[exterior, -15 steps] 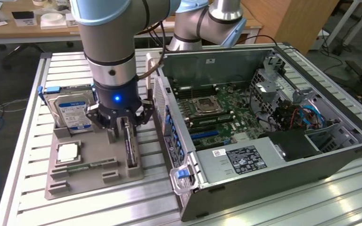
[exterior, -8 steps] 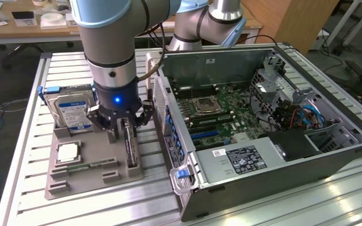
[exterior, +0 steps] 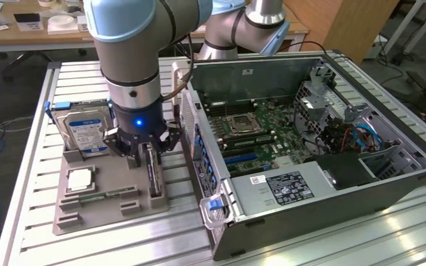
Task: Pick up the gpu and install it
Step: 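Pick up the gpu and move the gpu toward the slot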
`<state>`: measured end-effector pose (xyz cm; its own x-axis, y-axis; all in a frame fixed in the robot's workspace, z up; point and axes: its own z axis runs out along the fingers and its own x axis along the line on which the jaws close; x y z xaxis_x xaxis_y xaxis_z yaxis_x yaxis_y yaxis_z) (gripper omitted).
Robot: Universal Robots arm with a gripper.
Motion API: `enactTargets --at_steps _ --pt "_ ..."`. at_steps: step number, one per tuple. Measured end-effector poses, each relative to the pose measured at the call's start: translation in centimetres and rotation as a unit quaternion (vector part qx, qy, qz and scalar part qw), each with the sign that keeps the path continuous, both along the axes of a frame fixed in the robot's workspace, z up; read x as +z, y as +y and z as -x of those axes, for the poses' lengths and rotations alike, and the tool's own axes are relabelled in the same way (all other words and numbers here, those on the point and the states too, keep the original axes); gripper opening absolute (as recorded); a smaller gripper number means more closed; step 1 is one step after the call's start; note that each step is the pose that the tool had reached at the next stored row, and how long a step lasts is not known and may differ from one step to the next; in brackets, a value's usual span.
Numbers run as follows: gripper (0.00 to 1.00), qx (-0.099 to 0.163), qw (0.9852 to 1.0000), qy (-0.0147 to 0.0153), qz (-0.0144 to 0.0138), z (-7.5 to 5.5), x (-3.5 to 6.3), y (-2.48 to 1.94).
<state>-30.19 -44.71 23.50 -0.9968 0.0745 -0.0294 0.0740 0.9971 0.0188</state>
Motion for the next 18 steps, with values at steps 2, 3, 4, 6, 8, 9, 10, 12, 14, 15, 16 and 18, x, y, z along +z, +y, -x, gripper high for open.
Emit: enactTargets --at_steps 2,3,4,6,8,9,10,12,14,15,16,18 --pt "0.47 0.0 1.0 0.0001 0.0001 0.0 -0.05 0.0" --pt "0.47 0.0 1.0 0.0001 0.0001 0.0 -0.06 0.0" --pt "0.47 0.0 1.0 0.0001 0.0001 0.0 -0.06 0.0" --pt "0.47 0.0 1.0 -0.0001 -0.0001 -0.04 -0.1 0.01" --pt "0.47 0.0 1.0 0.0 0.0 -0.05 -0.1 0.01" --pt "0.47 0.0 1.0 0.0001 0.0001 -0.08 -0.11 0.0" --pt "0.47 0.0 1.0 0.0001 0.0001 -0.09 -0.11 -0.01" --pt "0.47 0.0 1.0 0.0001 0.0002 -0.12 -0.13 -0.04" --pt "0.47 0.0 1.0 -0.0001 0.0002 -0.14 -0.16 -0.08" --pt "0.47 0.0 1.0 -0.0001 0.0003 -0.15 -0.17 -0.14" --pt "0.47 0.0 1.0 0.0 0.0003 -0.15 -0.17 -0.14" --pt "0.47 0.0 1.0 0.0 0.0004 -0.15 -0.17 -0.15"
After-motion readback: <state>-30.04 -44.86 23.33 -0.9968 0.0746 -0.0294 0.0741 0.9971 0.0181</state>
